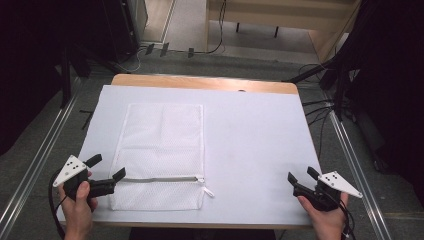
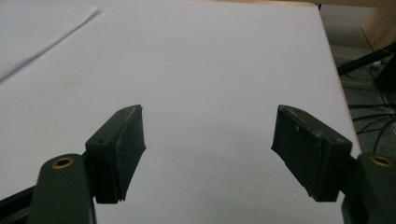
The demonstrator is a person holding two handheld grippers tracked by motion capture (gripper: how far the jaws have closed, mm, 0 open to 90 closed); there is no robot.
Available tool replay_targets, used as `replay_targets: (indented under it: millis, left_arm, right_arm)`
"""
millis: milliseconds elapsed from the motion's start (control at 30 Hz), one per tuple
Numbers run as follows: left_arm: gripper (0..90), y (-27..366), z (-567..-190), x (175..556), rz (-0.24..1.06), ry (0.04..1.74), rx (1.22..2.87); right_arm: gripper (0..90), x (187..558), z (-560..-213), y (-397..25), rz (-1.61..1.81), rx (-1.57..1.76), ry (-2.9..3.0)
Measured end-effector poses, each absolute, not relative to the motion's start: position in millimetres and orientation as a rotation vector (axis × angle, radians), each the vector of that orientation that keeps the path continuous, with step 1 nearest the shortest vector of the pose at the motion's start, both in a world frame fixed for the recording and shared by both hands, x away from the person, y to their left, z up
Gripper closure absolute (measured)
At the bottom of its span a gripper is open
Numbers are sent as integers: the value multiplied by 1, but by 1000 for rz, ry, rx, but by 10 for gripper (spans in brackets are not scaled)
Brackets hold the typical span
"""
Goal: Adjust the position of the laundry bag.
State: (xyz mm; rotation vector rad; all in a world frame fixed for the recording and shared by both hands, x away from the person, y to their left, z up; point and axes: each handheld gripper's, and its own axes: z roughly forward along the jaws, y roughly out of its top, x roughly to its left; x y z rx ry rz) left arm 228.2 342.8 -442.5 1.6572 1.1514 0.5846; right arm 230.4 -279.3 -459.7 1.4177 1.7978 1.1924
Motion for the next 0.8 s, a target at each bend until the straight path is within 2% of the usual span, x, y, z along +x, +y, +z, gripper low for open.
replay_targets:
  millis: [267,367,500,800]
  left_arm:
    - [0,347,-442,228,573,1172,1639]
    - [0,351,-442,229,573,1189,1637]
    - [0,354,-441,228,573,1199,1626]
    - [0,352,-438,230,569,1192,1636]
  right_arm:
    - [331,241,-442,-243,1167,1371,1861]
    - [444,256,-440,-215,1215,1327,1902]
    - [506,272,-436,-181,1245,1264,1951]
    - [558,311,-430,-109,1250,1297,2139]
